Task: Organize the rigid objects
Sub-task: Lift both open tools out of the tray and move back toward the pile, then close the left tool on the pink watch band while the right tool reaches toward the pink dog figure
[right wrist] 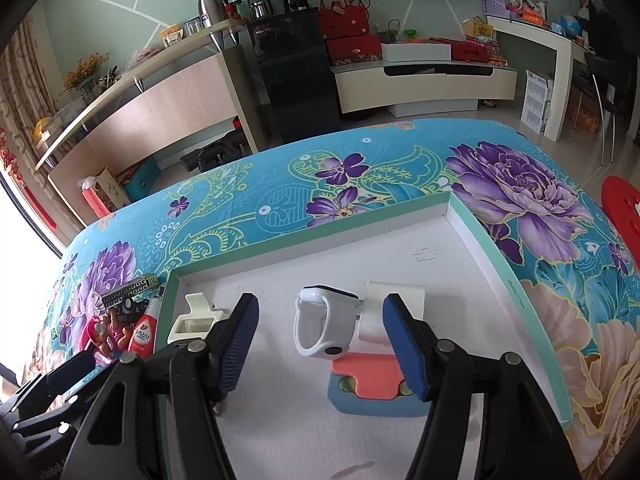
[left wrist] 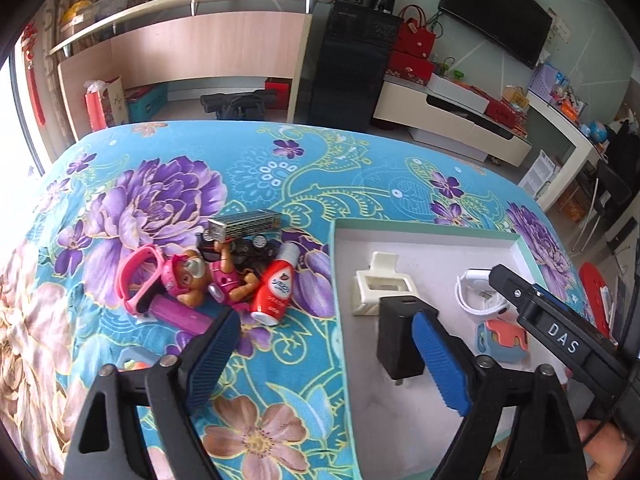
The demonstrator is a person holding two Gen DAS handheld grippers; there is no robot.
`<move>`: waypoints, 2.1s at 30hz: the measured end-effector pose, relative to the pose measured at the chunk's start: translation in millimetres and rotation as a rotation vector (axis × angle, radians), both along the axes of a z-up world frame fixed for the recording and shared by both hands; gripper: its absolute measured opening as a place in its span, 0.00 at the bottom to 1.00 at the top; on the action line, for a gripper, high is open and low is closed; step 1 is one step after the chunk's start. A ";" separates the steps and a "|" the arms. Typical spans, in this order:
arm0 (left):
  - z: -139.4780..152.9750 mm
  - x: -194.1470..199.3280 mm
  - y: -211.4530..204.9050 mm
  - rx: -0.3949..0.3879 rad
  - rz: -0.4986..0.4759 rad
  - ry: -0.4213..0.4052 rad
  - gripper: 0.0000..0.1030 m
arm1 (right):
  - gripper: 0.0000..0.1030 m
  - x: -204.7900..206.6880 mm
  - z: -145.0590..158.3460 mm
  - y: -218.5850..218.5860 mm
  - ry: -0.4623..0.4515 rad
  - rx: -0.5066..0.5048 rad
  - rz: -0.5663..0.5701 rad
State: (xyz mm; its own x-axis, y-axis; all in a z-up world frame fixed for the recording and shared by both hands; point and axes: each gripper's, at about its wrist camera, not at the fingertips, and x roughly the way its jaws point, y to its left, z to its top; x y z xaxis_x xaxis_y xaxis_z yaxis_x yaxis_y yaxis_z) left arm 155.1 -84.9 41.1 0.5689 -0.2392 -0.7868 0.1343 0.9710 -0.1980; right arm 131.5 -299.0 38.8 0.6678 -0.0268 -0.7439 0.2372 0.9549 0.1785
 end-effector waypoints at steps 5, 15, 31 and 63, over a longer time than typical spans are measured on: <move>-2.4 6.4 48.0 0.009 0.148 0.003 1.00 | 0.73 2.4 -2.5 4.9 0.003 -0.002 0.017; -17.6 4.6 142.0 0.036 0.474 0.023 1.00 | 0.95 6.8 0.1 23.5 -0.038 -0.002 0.043; -35.1 32.9 172.9 -0.030 0.571 0.102 1.00 | 0.95 34.8 -0.9 130.5 -0.068 -0.043 0.301; -60.5 54.8 159.7 0.058 0.353 0.119 0.96 | 0.95 62.9 -27.5 180.5 0.027 -0.061 0.378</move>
